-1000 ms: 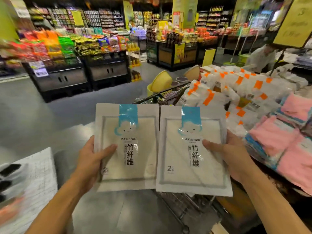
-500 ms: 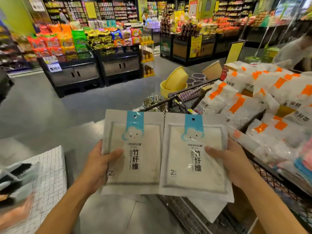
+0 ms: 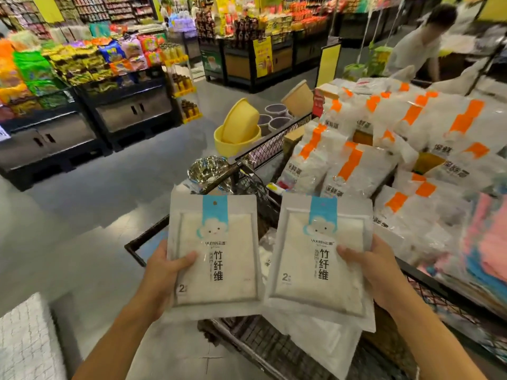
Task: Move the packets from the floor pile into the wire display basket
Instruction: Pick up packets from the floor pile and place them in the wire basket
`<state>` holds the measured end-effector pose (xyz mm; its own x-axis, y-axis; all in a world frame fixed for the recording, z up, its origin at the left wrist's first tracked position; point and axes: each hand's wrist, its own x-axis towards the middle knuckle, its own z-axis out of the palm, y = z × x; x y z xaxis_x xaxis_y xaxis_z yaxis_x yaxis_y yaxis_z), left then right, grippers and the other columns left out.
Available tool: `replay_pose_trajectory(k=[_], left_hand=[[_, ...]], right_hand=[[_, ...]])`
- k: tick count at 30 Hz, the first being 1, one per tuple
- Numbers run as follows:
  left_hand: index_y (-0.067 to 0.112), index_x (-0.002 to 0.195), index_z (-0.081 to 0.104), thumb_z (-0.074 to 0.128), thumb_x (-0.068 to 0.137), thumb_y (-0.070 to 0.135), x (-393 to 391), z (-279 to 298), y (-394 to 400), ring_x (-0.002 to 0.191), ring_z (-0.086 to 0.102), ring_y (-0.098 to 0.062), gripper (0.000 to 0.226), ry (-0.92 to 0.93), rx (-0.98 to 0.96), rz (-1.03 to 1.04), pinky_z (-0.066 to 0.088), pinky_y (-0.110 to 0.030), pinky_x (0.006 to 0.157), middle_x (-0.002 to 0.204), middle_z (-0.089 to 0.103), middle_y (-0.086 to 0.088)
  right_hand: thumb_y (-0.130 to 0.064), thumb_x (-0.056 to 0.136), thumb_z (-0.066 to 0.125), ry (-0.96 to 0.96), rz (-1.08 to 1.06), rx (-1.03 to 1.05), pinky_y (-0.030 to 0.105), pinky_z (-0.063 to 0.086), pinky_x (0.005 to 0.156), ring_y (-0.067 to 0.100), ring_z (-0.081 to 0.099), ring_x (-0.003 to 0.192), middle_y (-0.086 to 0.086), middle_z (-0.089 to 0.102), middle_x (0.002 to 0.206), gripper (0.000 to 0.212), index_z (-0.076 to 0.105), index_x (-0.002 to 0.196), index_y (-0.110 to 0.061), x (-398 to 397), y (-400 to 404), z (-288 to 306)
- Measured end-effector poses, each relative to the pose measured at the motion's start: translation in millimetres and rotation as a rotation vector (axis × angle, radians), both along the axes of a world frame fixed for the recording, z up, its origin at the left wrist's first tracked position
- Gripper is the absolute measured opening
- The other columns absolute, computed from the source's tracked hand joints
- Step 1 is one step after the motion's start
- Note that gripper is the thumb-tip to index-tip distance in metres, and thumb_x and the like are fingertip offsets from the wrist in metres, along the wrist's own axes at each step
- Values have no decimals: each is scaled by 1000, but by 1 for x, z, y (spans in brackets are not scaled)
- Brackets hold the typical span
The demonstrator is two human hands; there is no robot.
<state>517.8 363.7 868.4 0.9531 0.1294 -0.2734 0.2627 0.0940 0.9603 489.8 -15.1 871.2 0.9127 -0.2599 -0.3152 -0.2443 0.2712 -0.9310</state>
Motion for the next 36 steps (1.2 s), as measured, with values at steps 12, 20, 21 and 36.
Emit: replay_pose_trajectory(k=[12, 20, 21, 36], left_hand=[[16, 112, 58, 72, 88, 0, 180, -127, -55, 86, 76, -26, 32, 236, 131, -401, 64, -41, 64, 101, 76, -9], [13, 124, 56, 70, 91, 1, 250, -212, -89, 96, 73, -26, 38, 344, 215, -632, 61, -33, 64, 112, 72, -10], [12, 127, 55, 71, 91, 2, 255, -221, -92, 98, 73, -26, 40, 353, 230, -665, 61, -34, 67, 115, 72, -11], [24, 153, 23, 69, 95, 12, 276, -296, -119, 120, 58, -24, 75, 209, 599, -789, 56, -40, 90, 133, 55, -5]], right_hand=[[5, 88, 72, 314, -320, -116, 48, 64, 79, 27, 78, 93, 8, 78, 107, 37, 64, 117, -17, 33, -13, -110], [-1, 88, 74, 536, -403, -173, 32, 62, 66, 19, 77, 92, 6, 73, 115, 45, 56, 127, -15, 67, 2, -177], [-2, 89, 72, 564, -410, -182, 31, 62, 66, 20, 77, 92, 6, 72, 115, 43, 55, 126, -16, 72, 4, -183], [-12, 93, 73, 830, -424, -466, 48, 65, 78, 19, 72, 95, 1, 68, 111, 47, 46, 131, -17, 101, 24, -265]])
